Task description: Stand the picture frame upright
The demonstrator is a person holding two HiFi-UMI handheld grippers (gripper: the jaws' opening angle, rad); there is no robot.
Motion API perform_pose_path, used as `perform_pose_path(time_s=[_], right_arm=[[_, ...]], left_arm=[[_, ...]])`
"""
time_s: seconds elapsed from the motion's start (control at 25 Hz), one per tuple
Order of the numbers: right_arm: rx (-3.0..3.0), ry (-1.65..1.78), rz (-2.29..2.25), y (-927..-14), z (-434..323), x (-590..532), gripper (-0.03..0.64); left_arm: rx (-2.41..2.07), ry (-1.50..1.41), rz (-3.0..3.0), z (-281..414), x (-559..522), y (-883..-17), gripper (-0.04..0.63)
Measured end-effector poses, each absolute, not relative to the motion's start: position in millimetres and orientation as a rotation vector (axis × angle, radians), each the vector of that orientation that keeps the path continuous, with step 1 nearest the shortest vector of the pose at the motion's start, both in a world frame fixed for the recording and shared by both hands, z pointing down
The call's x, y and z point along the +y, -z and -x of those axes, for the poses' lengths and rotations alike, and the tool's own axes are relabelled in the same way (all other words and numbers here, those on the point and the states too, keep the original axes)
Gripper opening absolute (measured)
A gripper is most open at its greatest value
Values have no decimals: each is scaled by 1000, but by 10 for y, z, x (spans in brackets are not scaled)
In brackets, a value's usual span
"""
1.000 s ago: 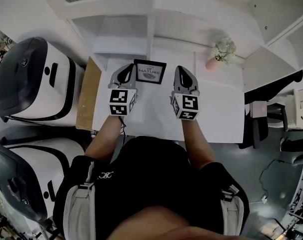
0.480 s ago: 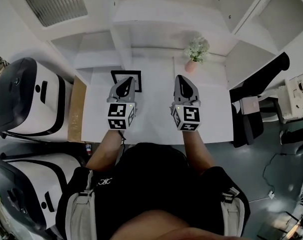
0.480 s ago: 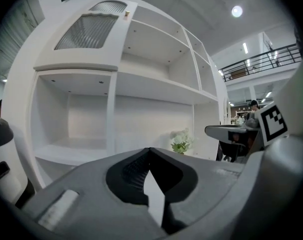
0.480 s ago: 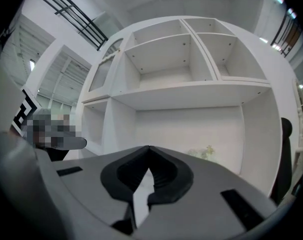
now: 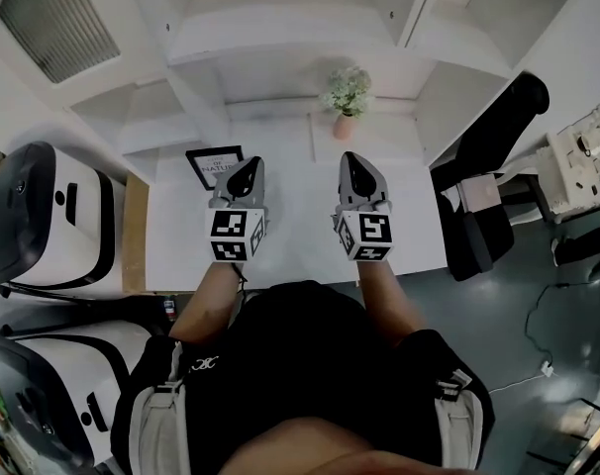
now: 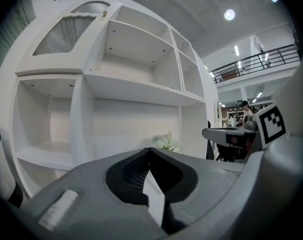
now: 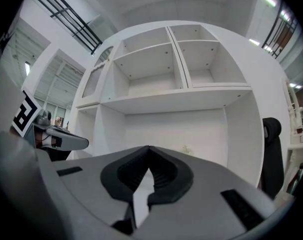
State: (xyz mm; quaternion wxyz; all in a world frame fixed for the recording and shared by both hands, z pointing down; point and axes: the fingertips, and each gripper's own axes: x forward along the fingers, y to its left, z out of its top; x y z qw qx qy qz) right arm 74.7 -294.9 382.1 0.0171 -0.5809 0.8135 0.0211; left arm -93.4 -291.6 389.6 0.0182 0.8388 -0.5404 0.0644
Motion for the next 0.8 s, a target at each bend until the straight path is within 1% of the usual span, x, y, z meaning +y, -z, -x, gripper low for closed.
perform_pose_path(time_s=[0.24, 0.8], right_arm=[[2511, -54, 1808, -3822, -841, -2879, 2], [2521, -23, 1798, -3874, -774, -2764, 2]], left_arm=[[-1621, -153, -2601, 788, -2842, -3862, 17], [-1618, -166, -2600, 836, -2693, -3847, 17]])
